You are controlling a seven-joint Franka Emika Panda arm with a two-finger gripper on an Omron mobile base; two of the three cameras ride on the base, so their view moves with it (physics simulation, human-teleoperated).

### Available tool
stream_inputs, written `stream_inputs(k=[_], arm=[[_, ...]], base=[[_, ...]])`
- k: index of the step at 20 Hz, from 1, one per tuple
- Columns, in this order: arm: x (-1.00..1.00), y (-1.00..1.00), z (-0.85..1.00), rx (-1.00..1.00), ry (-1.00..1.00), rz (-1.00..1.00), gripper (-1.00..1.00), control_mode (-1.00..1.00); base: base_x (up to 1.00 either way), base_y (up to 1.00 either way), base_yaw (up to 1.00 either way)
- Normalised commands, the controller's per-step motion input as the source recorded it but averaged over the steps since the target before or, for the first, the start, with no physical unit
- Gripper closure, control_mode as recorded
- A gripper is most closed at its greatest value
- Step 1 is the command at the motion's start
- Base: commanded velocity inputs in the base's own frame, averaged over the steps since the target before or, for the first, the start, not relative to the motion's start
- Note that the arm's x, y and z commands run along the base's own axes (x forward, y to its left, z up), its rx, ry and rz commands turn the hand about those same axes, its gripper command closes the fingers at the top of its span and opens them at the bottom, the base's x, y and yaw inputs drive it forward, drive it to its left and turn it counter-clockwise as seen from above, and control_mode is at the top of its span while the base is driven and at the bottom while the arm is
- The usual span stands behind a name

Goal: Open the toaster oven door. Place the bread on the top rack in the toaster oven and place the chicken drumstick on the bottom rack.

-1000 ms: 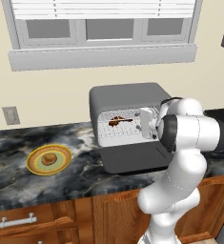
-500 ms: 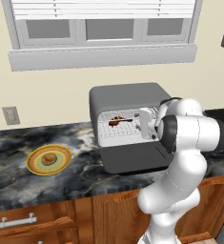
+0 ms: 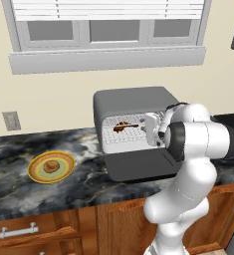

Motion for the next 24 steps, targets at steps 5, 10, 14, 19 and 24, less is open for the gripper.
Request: stream_inputs(k=[5, 10, 14, 19, 24], arm=[[0.43, 0.05, 0.16, 0.00, 0.13, -0.04, 1.00, -1.00], [0.17, 0.04, 0.03, 0.00, 0.10, 0.00, 1.00, -1.00], [0.00, 0.06, 0.00, 0.00, 0.08, 0.00, 1.00, -1.00], [0.04, 0.10, -0.01, 0.00, 0.10, -0.02, 1.00, -1.00], [-0.08, 0.12, -0.15, 0.00, 0.18, -0.04, 1.00, -1.00]], base=[[0.00, 0.00, 0.00], [0.00, 0.00, 0.00], [0.00, 0.00, 0.00], [0.00, 0.00, 0.00], [0.00, 0.00, 0.00]])
